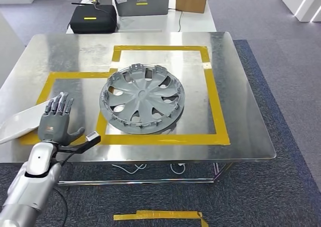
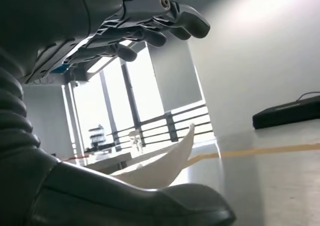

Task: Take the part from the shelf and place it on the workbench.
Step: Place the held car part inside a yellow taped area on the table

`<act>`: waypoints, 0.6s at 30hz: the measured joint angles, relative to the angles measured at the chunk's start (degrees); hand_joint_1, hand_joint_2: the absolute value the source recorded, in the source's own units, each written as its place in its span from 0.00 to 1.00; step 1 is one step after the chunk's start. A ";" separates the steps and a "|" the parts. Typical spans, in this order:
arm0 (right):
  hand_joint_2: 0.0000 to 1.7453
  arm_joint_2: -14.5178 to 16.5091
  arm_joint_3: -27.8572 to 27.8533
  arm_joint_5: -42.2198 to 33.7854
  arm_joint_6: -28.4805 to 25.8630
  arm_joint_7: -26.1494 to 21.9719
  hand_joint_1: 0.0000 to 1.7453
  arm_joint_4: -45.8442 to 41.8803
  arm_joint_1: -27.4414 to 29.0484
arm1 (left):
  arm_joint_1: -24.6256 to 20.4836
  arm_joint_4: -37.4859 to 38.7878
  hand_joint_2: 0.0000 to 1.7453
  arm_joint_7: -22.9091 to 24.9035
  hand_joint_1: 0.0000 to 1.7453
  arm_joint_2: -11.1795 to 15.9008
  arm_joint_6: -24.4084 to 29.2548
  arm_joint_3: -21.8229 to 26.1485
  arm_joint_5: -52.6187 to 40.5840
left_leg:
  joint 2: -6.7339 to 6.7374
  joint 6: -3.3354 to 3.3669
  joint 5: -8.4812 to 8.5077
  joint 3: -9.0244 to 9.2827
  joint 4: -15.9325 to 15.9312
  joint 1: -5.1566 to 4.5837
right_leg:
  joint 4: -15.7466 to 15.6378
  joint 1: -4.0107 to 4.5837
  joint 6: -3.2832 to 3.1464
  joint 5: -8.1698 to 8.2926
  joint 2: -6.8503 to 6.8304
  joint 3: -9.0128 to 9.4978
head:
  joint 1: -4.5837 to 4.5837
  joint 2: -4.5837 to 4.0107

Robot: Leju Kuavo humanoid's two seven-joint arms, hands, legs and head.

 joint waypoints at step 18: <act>0.00 1.19 -1.36 -0.75 -2.58 0.51 0.00 0.00 0.26 | 13.75 -24.00 0.00 -5.79 0.00 -5.76 7.26 -8.85 4.30 | -0.07 0.30 -0.24 -0.04 0.17 -0.33 | -0.08 -0.34 0.24 -0.12 -0.11 0.04 | -0.01 0.00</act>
